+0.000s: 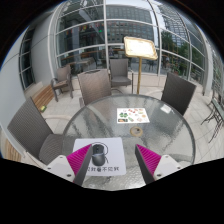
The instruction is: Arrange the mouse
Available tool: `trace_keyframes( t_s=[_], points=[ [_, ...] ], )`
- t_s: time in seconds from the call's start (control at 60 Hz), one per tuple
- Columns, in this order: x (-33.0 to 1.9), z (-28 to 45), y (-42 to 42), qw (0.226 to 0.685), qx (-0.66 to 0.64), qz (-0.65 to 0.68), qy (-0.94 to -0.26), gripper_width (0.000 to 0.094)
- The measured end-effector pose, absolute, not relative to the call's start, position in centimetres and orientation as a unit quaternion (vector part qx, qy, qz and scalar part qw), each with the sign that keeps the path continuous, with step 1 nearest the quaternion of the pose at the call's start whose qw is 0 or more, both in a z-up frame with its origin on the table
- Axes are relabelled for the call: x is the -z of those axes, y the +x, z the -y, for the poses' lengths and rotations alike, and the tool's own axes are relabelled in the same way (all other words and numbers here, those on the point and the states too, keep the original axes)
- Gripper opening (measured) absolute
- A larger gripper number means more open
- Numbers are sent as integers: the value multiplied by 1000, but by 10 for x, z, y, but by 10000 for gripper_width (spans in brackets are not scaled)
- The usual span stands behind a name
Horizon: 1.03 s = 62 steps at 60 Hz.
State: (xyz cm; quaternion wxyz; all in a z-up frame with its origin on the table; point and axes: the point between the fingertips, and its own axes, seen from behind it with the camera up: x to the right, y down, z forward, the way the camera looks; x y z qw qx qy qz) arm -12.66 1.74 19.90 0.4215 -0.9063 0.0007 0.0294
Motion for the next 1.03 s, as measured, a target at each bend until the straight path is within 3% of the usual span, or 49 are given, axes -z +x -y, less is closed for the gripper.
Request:
trace_keyframes(
  t_s=[0.25,0.583,1.033],
  points=[
    [-240,59,-63,447,-12,4,-894,860],
    [-227,134,-20,439,-14,-16,-898,860],
    [-237,145,-14,452,-21,-31,-891,861]
  ],
)
